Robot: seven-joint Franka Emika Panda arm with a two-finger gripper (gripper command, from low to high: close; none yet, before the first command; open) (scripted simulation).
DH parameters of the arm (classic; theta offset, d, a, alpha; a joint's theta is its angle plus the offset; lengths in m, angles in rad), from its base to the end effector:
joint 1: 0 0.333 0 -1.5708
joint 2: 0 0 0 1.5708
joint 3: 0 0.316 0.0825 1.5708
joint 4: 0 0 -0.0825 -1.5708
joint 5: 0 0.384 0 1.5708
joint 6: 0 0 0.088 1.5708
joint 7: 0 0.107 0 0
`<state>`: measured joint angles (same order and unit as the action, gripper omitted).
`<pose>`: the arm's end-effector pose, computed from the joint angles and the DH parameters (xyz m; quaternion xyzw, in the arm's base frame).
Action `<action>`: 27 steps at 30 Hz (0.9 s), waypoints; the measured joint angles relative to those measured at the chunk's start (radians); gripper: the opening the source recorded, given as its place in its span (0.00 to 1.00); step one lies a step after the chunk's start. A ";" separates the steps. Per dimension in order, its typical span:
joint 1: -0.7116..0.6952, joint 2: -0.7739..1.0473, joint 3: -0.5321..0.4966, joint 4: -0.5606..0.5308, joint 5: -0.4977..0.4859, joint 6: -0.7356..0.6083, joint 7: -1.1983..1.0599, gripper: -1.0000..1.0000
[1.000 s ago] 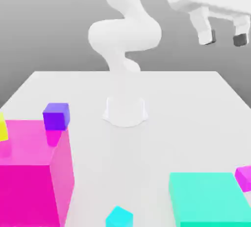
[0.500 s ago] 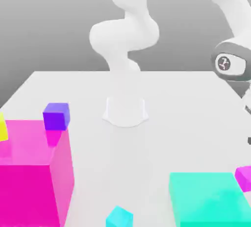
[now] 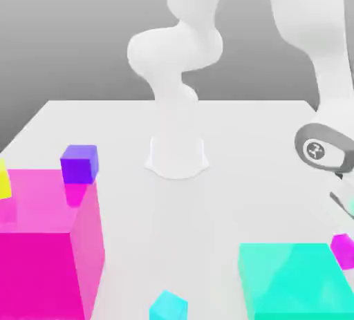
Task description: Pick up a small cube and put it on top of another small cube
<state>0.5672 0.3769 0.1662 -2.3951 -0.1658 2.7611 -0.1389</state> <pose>0.3606 0.3406 0.1631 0.8740 0.4860 -0.0007 0.0003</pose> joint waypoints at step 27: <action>-0.802 -0.436 -0.515 0.146 0.147 -0.569 0.396 1.00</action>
